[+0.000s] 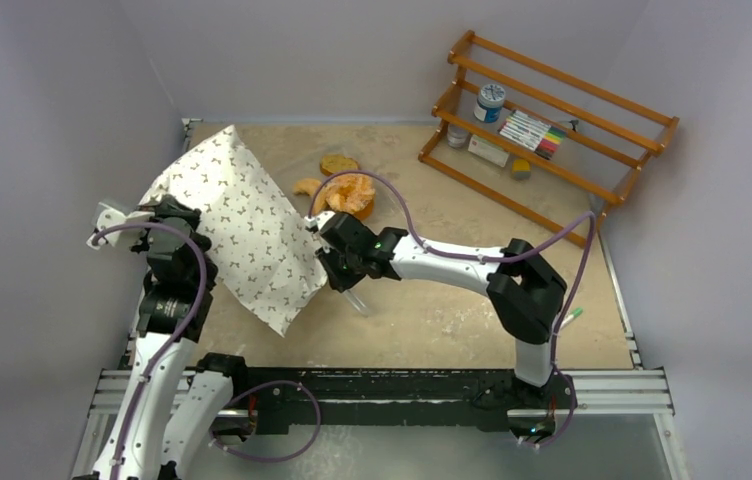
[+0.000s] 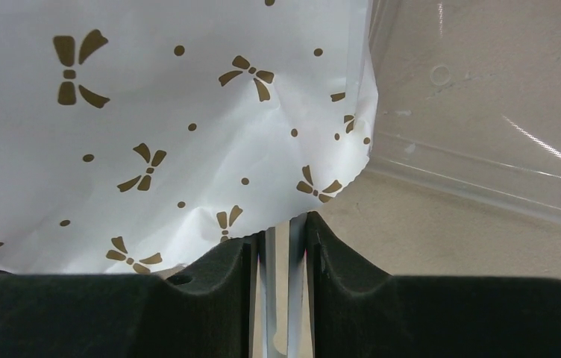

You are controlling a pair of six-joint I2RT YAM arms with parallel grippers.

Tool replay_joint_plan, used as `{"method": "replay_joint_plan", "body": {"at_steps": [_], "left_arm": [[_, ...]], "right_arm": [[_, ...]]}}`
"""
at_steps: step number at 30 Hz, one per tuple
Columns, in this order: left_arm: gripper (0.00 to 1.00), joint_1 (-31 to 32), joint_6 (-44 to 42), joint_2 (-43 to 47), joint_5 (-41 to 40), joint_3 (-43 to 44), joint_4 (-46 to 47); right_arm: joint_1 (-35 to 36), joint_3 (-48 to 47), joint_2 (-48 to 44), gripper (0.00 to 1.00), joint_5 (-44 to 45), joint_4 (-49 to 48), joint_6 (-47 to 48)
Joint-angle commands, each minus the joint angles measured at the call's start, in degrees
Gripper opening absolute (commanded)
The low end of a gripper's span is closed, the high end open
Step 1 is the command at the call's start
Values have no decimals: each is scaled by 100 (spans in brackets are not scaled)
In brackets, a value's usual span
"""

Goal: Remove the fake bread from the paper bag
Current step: Take out the fake bread from the paper bag.

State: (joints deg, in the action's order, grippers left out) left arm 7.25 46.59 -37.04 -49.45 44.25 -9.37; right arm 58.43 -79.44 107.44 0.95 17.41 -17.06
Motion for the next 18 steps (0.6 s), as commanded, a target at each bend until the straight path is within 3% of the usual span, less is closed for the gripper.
{"method": "replay_joint_plan", "body": {"at_steps": [1, 4, 10, 13, 16, 18], "left_arm": [[0, 31, -363, -131, 1248, 455, 955], [0, 31, -354, -351, 1740, 824, 1011], [0, 31, 74, -23, 2244, 628, 1188], [0, 31, -28, -150, 1684, 564, 835], [0, 31, 401, -29, 1166, 135, 1081], [0, 31, 893, -290, 657, 307, 389]], "right_arm": [[-66, -320, 151, 16, 61, -141, 44], [-61, -534, 184, 17, 161, -112, 71], [-80, -896, 326, 16, 244, 91, 142], [-93, -716, 220, 17, 219, -261, 72], [-99, -1111, 534, 16, 236, 207, 108], [-100, -965, 294, 17, 295, 6, 25]]}}
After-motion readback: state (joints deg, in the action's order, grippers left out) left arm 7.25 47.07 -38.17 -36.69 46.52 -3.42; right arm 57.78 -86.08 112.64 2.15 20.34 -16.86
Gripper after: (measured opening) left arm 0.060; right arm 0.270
